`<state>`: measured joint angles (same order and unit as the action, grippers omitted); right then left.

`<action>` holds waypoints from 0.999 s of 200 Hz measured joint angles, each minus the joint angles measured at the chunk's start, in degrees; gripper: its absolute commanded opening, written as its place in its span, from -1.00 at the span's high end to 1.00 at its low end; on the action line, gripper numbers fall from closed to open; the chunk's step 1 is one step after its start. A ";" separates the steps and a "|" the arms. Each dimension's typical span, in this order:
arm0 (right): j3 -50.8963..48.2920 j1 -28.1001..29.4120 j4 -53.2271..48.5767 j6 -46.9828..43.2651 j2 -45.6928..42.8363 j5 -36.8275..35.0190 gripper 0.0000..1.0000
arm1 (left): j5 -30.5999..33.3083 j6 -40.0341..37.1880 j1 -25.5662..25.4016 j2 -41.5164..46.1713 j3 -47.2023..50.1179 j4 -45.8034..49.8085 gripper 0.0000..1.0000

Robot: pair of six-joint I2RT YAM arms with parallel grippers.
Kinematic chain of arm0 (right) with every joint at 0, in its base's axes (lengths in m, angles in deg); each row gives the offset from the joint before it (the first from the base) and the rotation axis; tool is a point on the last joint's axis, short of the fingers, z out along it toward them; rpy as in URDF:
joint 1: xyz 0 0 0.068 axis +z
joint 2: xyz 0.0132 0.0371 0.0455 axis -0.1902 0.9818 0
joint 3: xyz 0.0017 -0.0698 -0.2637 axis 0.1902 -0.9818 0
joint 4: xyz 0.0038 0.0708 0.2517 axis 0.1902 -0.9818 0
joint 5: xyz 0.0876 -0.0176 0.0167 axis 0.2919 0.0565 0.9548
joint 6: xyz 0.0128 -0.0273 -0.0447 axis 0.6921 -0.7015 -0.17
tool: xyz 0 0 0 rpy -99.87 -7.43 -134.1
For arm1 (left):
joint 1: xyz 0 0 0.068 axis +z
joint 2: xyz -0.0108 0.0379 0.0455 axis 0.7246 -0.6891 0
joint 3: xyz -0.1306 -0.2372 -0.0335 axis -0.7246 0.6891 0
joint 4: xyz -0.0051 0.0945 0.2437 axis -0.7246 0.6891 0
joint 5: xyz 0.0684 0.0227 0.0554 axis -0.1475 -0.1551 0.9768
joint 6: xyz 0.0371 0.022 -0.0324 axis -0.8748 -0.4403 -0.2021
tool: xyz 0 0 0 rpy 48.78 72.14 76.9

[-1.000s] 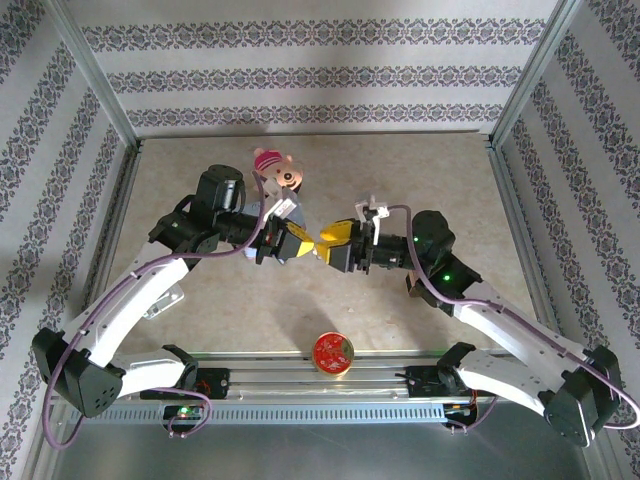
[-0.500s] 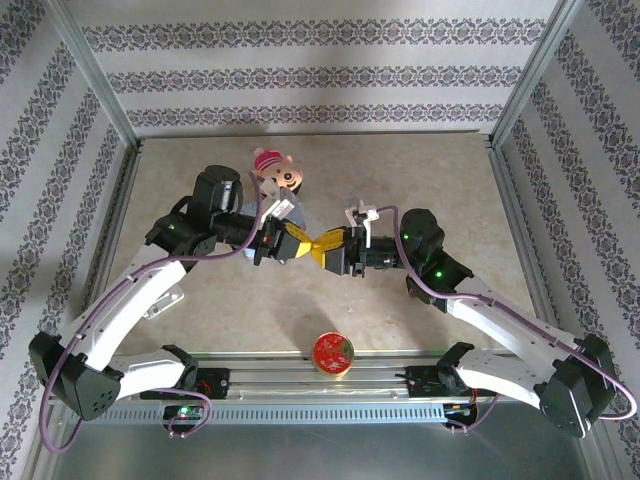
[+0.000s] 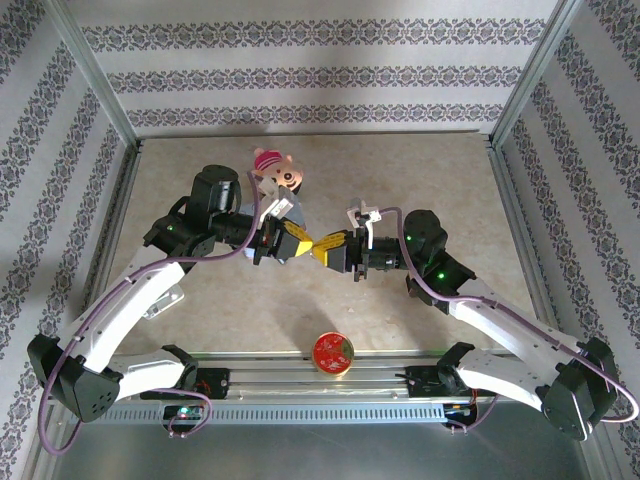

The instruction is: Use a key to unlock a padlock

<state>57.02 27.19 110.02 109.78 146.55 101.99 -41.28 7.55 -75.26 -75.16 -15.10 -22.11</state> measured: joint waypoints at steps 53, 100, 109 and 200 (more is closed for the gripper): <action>0.00 -0.02 0.00 0.02 0.02 0.17 1.00 | 0.61 0.94 0.00 0.35 0.44 -0.68 1.00; -0.42 -0.15 -0.09 -0.02 -0.28 -1.42 1.00 | 1.70 4.83 0.46 1.27 2.49 -5.27 -0.40; -0.79 -0.17 -0.57 -0.02 -0.57 -2.71 1.00 | 2.86 6.40 0.83 1.73 3.21 -6.88 -0.85; -6.49 -3.98 -7.76 1.99 -3.80 -20.28 1.00 | 38.34 24.22 1.18 7.45 13.70 -14.08 -0.99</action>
<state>50.53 23.21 102.26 111.76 142.74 81.70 -2.94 31.76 -74.08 -67.70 -1.39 -36.19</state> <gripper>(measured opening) 0.049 0.992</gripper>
